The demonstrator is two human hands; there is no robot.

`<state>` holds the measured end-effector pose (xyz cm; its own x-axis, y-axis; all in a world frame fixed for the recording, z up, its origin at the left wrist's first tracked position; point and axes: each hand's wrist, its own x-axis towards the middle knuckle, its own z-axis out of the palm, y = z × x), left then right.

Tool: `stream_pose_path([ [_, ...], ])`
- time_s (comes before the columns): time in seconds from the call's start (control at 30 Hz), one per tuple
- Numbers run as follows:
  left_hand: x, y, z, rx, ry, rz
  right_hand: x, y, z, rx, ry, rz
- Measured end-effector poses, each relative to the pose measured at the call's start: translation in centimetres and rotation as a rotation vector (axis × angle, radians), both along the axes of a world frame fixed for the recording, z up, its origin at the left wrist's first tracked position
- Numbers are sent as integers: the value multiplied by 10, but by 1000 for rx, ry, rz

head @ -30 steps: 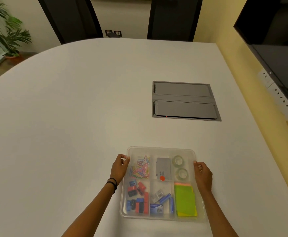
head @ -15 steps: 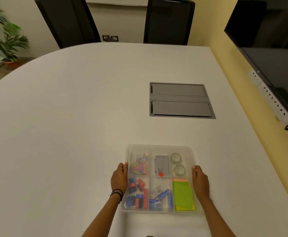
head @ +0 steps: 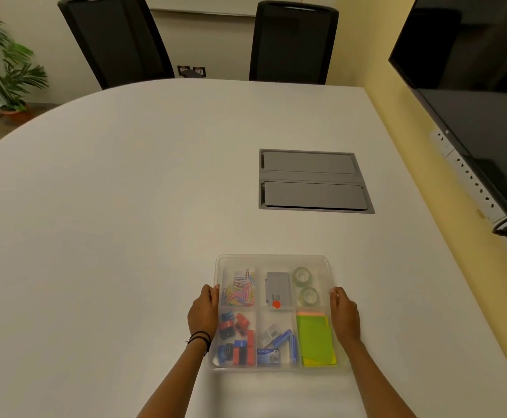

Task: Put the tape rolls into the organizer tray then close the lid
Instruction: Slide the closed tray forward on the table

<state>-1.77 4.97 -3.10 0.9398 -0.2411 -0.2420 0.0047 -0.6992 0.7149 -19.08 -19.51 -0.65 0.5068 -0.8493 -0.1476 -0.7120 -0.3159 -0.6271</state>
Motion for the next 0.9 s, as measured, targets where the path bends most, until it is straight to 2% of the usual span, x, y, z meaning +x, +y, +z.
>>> stream_pose_path([
  [0.33,-2,3,1,38,2,-36,-19,9,0,-42,10,40],
  [0.53,-22,15,4,50,-29,-78,-45,27,0,-121,108,73],
  [0.9,-67,43,3,-75,-63,-43,-64,49,-4,-118,146,9],
])
